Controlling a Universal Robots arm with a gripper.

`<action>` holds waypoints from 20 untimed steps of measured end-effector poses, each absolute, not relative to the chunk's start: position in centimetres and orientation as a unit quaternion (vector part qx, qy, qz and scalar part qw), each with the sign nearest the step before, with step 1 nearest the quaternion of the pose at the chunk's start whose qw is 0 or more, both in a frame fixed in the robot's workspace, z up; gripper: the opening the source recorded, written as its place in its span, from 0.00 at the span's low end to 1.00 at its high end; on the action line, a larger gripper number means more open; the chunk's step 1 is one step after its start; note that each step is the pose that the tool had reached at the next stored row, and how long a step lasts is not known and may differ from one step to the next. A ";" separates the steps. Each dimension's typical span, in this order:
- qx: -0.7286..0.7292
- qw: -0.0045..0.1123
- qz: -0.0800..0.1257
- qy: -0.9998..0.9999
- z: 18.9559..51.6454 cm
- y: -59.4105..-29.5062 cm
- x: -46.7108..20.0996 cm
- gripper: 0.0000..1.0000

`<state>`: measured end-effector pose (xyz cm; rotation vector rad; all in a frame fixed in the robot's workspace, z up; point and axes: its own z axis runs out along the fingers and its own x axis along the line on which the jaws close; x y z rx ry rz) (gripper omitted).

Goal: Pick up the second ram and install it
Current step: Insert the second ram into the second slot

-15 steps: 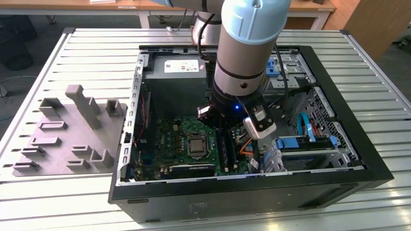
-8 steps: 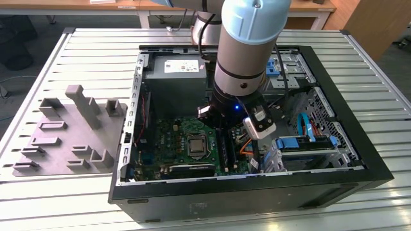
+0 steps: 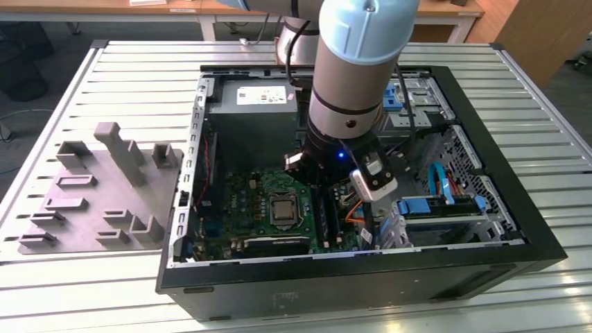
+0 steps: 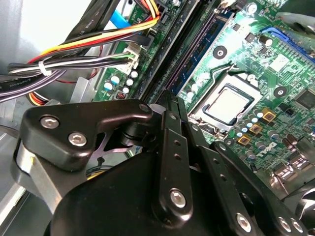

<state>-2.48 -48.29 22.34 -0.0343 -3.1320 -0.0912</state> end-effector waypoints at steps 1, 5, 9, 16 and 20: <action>-0.011 0.004 -0.029 -1.000 22.3 -48.3 -2.5 0.12; -0.012 0.004 -0.029 -0.999 22.3 -48.3 -2.5 0.12; -0.012 0.004 -0.029 -0.999 22.4 -48.3 -2.5 0.12; -0.016 0.004 -0.029 -0.999 22.5 -48.3 -2.5 0.12; -0.020 0.004 -0.029 -0.999 22.4 -48.3 -2.5 0.12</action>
